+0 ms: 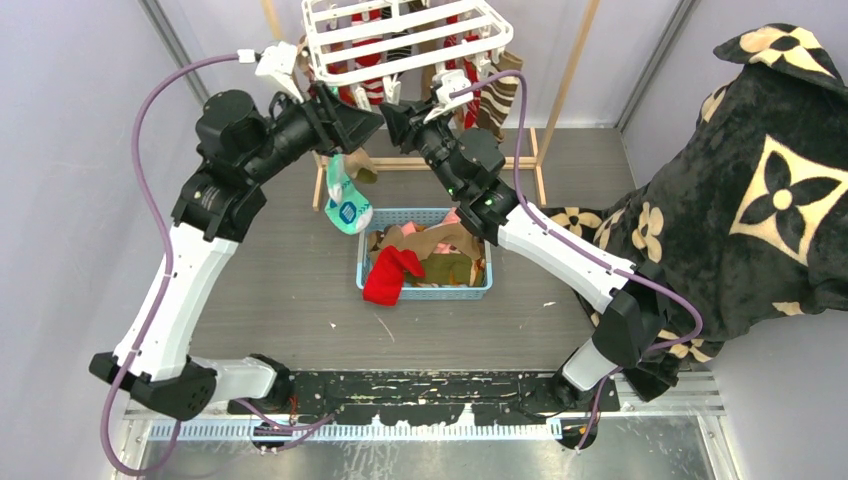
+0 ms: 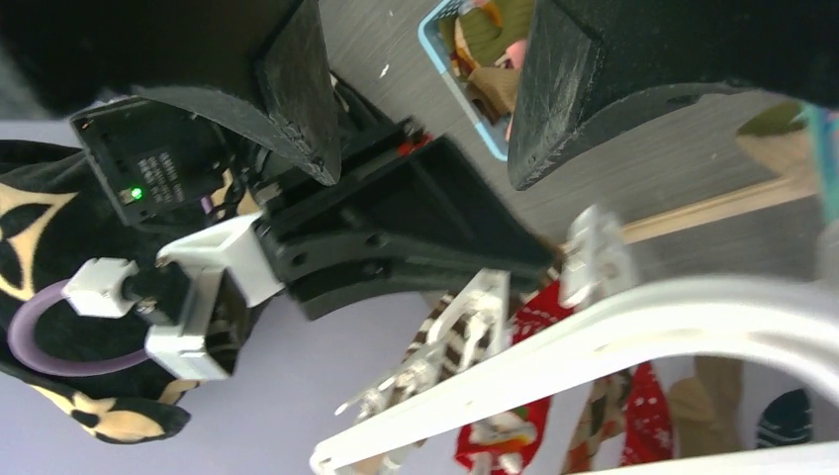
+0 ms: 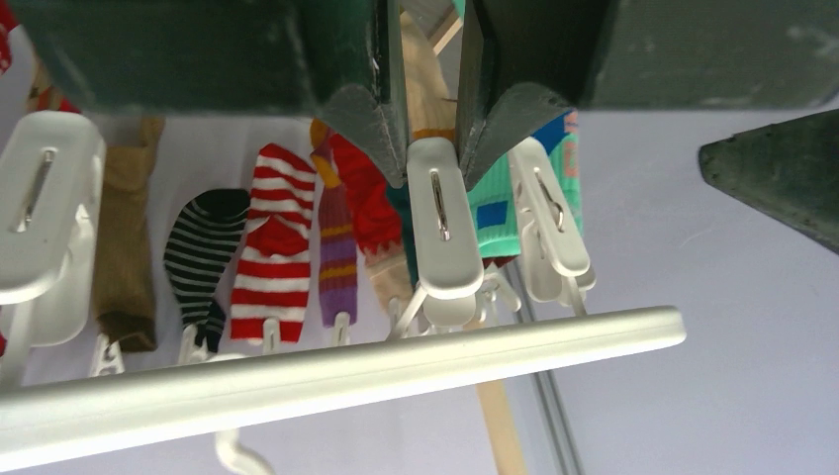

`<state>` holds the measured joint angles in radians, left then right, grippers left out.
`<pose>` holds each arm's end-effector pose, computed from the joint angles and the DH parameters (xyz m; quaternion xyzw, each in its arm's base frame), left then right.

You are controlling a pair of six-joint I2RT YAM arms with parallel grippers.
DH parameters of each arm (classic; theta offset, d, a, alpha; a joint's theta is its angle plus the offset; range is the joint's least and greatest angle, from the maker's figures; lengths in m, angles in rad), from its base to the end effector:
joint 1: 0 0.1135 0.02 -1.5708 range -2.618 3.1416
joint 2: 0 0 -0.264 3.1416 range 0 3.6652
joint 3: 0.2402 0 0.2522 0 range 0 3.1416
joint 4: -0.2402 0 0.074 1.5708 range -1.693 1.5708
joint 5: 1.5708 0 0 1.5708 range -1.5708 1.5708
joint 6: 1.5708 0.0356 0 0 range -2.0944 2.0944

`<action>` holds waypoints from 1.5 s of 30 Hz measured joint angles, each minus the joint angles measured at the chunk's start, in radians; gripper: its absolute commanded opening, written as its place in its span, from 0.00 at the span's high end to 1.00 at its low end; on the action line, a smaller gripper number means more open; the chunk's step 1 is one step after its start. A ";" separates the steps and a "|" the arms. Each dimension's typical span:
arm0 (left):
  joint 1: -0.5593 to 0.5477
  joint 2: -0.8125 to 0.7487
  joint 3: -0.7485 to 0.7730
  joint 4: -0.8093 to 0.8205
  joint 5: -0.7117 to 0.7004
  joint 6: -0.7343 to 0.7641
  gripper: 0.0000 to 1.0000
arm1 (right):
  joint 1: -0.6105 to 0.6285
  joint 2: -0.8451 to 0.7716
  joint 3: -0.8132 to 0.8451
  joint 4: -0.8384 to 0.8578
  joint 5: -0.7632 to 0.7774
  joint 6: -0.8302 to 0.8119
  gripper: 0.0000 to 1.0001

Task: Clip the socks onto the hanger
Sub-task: Open the clamp at the hanger.

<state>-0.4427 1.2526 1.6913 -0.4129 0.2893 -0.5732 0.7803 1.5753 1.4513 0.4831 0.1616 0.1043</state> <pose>0.2141 -0.1127 0.5254 0.0580 0.6959 -0.4326 0.5703 0.2697 0.2589 0.4451 -0.1256 0.5575 0.3092 0.7602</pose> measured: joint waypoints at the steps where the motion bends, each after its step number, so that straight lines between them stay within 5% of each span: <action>1: -0.012 0.017 0.016 0.005 0.003 0.000 0.36 | 0.002 0.000 0.000 -0.009 -0.005 0.011 0.99; 11: -0.068 0.182 0.190 0.038 -0.029 0.013 0.35 | 0.015 0.000 0.010 -0.072 -0.034 0.091 0.99; 45: -0.068 0.217 0.174 0.042 -0.156 0.131 0.53 | 0.016 -0.011 0.049 -0.140 -0.079 0.159 0.99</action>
<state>-0.5102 1.4696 1.8656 -0.3714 0.1337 -0.4419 0.7959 1.5639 1.5002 0.3428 0.0826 0.2638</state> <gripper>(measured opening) 0.475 0.266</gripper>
